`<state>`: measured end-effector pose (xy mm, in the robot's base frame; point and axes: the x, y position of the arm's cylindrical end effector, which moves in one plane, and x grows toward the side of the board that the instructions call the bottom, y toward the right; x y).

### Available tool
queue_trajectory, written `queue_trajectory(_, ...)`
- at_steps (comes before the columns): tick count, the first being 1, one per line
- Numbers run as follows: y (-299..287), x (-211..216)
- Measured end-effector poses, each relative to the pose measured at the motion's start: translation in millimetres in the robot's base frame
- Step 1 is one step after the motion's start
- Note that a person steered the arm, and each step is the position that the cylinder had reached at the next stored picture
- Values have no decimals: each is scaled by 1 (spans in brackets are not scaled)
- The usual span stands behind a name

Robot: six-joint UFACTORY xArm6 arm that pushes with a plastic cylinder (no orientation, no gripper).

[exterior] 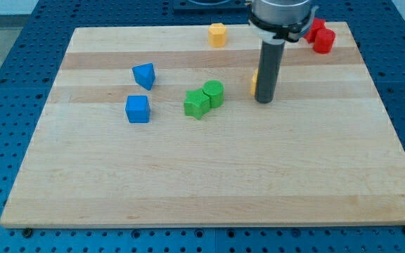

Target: Slide the yellow heart towards the top center

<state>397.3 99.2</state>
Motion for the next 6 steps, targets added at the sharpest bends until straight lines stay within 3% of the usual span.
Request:
queue_trajectory(3,20,-31)
queue_trajectory(6,-38,-52)
